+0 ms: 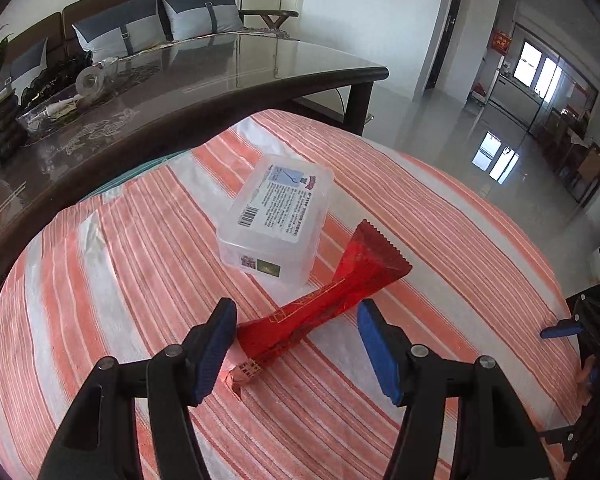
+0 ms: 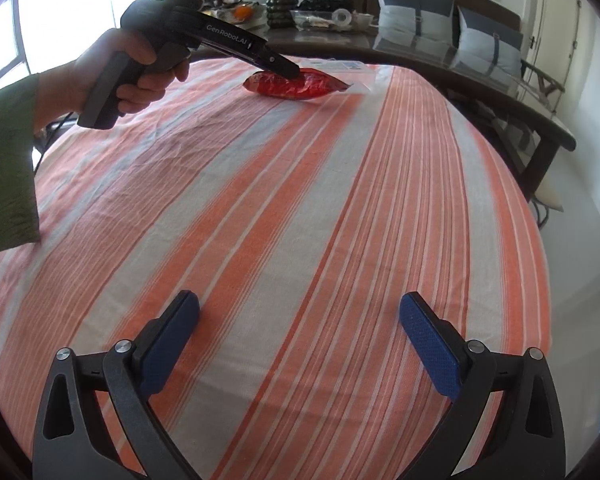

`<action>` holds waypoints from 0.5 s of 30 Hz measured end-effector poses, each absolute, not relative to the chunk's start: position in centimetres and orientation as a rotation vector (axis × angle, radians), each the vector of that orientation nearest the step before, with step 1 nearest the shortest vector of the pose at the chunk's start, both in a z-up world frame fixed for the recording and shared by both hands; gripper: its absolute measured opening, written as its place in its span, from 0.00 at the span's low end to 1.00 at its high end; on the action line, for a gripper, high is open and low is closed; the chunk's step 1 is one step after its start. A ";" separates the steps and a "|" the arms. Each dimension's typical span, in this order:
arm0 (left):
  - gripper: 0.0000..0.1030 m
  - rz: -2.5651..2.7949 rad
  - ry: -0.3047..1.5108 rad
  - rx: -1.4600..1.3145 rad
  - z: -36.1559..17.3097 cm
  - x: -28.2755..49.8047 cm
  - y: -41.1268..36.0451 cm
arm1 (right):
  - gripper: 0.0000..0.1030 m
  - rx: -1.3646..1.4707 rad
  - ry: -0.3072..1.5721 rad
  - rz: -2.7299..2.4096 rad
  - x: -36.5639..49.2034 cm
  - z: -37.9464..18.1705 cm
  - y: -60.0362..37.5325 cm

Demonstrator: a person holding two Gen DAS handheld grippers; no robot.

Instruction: Collect trash

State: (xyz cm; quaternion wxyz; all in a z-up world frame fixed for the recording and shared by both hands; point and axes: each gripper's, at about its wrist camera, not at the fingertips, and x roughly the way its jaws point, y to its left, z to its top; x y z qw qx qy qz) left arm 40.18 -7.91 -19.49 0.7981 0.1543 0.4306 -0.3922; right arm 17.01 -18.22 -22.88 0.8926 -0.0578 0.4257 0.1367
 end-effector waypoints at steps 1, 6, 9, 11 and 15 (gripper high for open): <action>0.62 -0.848 0.919 0.355 -19.6 40.0 -8.1 | 0.97 -0.120 0.883 0.284 17.0 -22.9 -18.2; 0.42 -0.843 0.910 0.424 -19.8 39.3 -8.4 | 0.98 -0.121 0.886 0.290 17.2 -22.9 -18.0; 0.25 -0.795 0.923 0.461 -20.2 38.6 -8.3 | 0.98 -0.123 0.888 0.291 17.5 -22.8 -18.1; 0.23 -0.770 0.927 0.445 -19.9 37.9 -7.9 | 0.98 -0.123 0.888 0.290 17.6 -22.8 -18.1; 0.23 -0.724 0.948 0.386 -18.8 34.2 -6.2 | 0.98 -0.122 0.887 0.288 17.6 -22.8 -18.1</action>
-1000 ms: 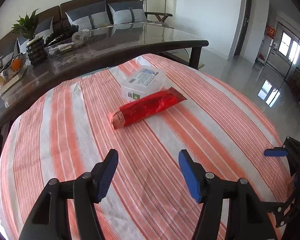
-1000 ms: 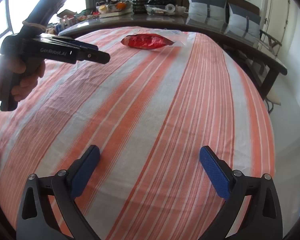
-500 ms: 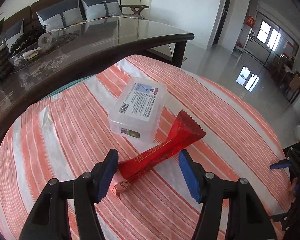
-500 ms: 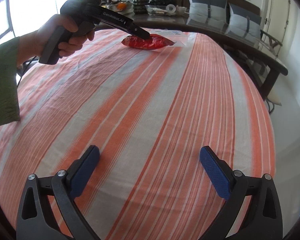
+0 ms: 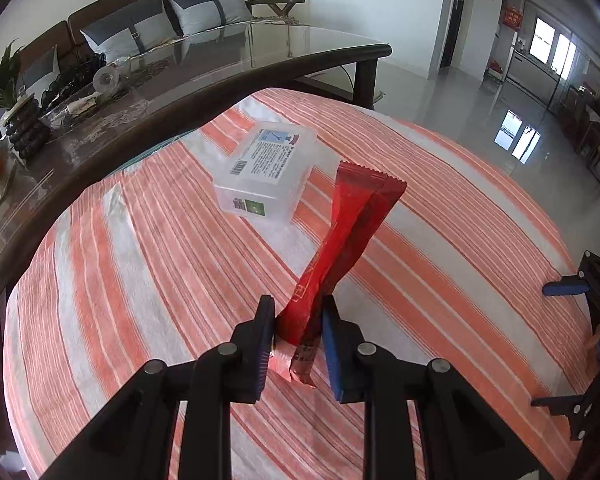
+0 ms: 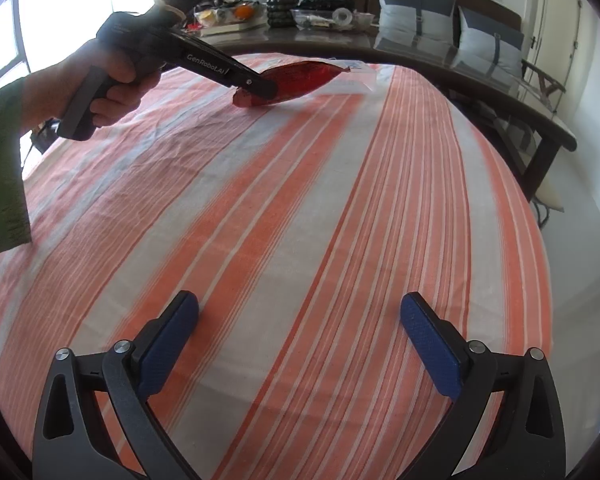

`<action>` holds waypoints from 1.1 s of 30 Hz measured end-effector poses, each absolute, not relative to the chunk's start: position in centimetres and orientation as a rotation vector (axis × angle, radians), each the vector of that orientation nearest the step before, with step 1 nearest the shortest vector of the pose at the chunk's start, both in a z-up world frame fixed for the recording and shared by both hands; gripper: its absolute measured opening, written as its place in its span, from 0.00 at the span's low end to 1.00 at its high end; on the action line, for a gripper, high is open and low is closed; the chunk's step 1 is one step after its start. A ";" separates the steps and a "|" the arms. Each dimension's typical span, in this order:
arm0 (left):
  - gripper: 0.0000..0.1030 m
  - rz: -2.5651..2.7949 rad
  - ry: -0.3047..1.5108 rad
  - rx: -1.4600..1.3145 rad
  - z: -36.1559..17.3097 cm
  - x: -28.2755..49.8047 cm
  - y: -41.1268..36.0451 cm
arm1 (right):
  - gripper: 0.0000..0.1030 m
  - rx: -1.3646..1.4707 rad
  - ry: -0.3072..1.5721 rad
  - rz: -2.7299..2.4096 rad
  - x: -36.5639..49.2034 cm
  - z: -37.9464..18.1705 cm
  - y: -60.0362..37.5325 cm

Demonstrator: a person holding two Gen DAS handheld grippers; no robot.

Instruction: Collect trash

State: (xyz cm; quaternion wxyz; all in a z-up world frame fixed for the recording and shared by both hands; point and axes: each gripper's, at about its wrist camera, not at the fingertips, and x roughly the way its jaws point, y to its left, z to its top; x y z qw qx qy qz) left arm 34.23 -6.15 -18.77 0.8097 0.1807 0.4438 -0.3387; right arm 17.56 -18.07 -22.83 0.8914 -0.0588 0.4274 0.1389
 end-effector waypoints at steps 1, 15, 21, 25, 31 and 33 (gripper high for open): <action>0.23 -0.711 0.965 0.350 -18.3 33.2 -5.5 | 0.98 -0.121 0.886 0.287 17.5 -22.9 -18.1; 0.53 -0.339 0.972 0.119 -18.8 26.7 1.8 | 0.98 -0.117 0.885 0.273 17.5 -22.9 -18.3; 0.65 -0.366 0.930 0.205 -20.9 27.1 0.2 | 0.99 -0.110 0.895 0.281 17.6 -23.0 -18.5; 0.65 -0.370 0.897 0.195 -21.3 27.1 0.3 | 0.99 -0.124 0.921 0.285 18.3 -22.9 -18.5; 0.61 -0.341 0.910 0.126 -21.3 27.5 1.5 | 0.99 -0.117 0.955 0.205 24.0 -22.1 -18.2; 0.61 -0.333 0.904 0.121 -21.4 27.3 1.7 | 0.99 -0.080 0.950 0.170 27.1 -21.7 -18.0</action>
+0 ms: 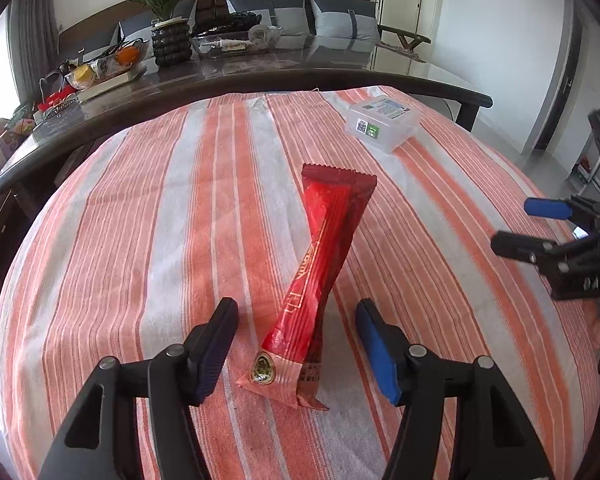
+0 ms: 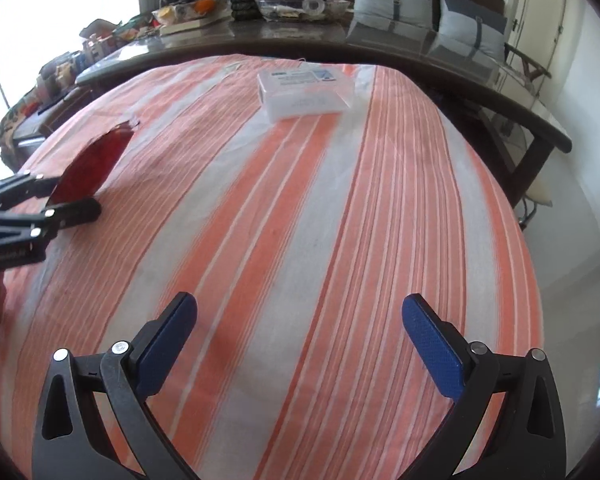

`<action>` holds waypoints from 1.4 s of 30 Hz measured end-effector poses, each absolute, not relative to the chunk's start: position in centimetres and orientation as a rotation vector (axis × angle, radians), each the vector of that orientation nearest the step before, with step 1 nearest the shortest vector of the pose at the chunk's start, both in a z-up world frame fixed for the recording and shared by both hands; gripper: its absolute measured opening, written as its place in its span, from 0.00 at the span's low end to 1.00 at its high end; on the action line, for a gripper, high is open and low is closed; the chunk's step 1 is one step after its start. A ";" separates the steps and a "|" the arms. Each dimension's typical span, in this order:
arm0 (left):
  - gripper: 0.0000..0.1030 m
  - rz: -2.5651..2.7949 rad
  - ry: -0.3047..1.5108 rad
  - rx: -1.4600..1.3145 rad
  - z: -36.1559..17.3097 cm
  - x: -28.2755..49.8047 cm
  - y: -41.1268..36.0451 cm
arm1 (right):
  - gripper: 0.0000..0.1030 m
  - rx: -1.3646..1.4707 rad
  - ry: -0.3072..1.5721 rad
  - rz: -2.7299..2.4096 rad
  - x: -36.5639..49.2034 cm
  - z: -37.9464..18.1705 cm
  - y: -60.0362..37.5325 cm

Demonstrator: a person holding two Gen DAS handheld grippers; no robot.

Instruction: Collect trash

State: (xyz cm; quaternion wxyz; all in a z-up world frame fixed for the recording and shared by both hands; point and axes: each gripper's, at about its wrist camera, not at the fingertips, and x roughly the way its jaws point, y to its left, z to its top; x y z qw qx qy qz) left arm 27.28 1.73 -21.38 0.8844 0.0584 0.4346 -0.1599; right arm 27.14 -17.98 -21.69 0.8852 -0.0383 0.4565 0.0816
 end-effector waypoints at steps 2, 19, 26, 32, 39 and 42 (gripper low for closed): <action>0.61 -0.328 0.903 0.120 -21.4 27.1 1.8 | 0.99 0.012 0.944 0.121 30.7 -21.0 -18.0; 0.61 -0.335 0.953 0.134 -21.2 27.9 2.4 | 0.81 0.352 1.045 -0.270 45.2 -21.2 -15.7; 0.61 -0.331 0.931 0.107 -21.2 27.7 2.7 | 0.72 0.162 1.039 0.052 37.2 -20.8 -16.8; 0.61 -0.333 0.899 0.115 -21.4 27.1 2.1 | 0.72 -0.047 1.054 0.329 26.1 -20.5 -17.8; 0.24 -0.359 0.943 0.001 -20.9 25.9 2.5 | 0.73 -0.062 1.036 0.294 20.3 -20.4 -20.0; 0.25 -0.367 0.958 -0.014 -20.6 24.3 2.3 | 0.75 -0.042 1.044 0.247 20.9 -20.3 -20.8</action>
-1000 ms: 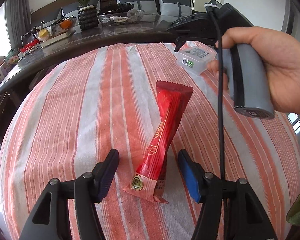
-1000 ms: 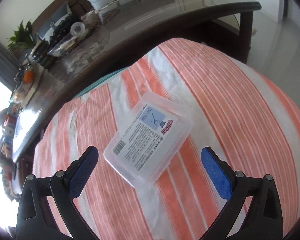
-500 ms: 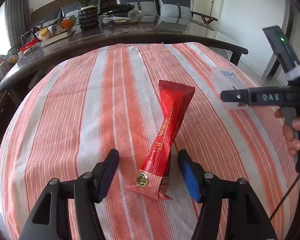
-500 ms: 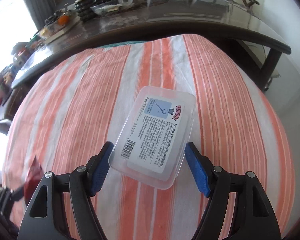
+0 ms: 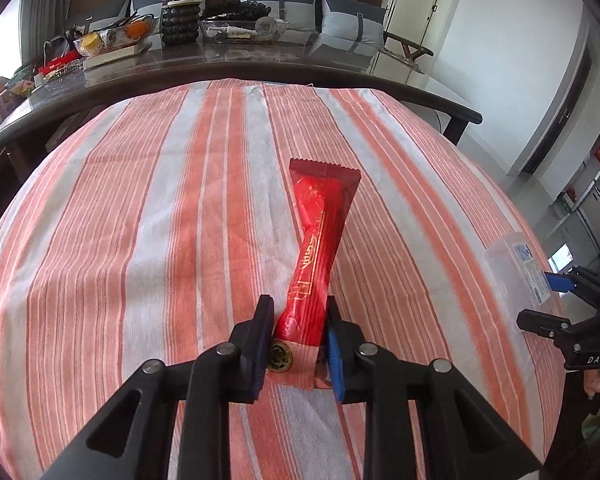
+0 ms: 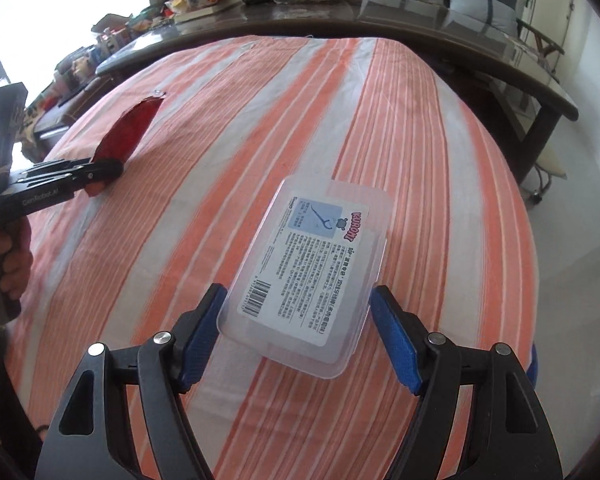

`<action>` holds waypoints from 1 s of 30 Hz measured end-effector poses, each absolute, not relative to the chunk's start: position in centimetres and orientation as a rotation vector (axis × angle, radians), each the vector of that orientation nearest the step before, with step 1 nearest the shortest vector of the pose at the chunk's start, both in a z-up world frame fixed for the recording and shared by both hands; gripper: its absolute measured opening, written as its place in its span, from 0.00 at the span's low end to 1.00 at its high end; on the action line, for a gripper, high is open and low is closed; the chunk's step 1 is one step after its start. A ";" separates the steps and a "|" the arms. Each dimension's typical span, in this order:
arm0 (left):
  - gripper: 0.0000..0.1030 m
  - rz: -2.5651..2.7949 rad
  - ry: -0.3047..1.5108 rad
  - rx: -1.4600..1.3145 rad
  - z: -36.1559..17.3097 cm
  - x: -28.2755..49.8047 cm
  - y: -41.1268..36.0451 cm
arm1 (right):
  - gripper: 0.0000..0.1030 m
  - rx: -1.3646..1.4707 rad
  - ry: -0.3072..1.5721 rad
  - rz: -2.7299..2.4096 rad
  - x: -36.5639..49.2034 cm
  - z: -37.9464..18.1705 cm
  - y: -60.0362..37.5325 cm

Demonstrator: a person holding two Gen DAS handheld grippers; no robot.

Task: Collect trash
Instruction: 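Grasp the clear plastic box with the right tool while the left tool grasps the red candy bar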

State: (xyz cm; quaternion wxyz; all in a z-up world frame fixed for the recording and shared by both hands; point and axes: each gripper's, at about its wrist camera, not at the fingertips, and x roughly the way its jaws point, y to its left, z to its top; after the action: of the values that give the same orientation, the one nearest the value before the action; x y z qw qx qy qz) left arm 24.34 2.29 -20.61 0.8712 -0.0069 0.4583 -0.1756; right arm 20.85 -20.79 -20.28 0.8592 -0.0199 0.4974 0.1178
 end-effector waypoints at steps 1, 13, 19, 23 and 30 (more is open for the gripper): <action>0.29 -0.358 0.962 -0.019 -20.7 23.9 2.3 | 0.78 -0.043 1.048 0.235 20.9 -20.2 -20.8; 0.64 -0.314 0.912 -0.022 -19.8 24.2 2.5 | 0.89 -0.010 1.085 0.109 21.3 -18.7 -19.7; 0.64 -0.299 0.896 0.062 -19.7 23.9 1.4 | 0.89 -0.052 1.134 0.056 22.9 -19.0 -18.8; 0.64 -0.300 0.898 0.098 -20.1 24.0 0.7 | 0.89 -0.063 1.157 0.033 23.3 -19.3 -18.7; 0.64 -0.296 0.884 0.142 -20.4 24.1 -0.3 | 0.82 -0.045 1.169 -0.003 23.5 -19.5 -19.6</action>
State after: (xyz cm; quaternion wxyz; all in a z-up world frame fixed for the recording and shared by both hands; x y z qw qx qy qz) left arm 24.06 -0.26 -20.39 0.8909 0.0685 0.4257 -0.1425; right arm 23.52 -19.56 -19.50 0.8338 -0.0212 0.5517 -0.0014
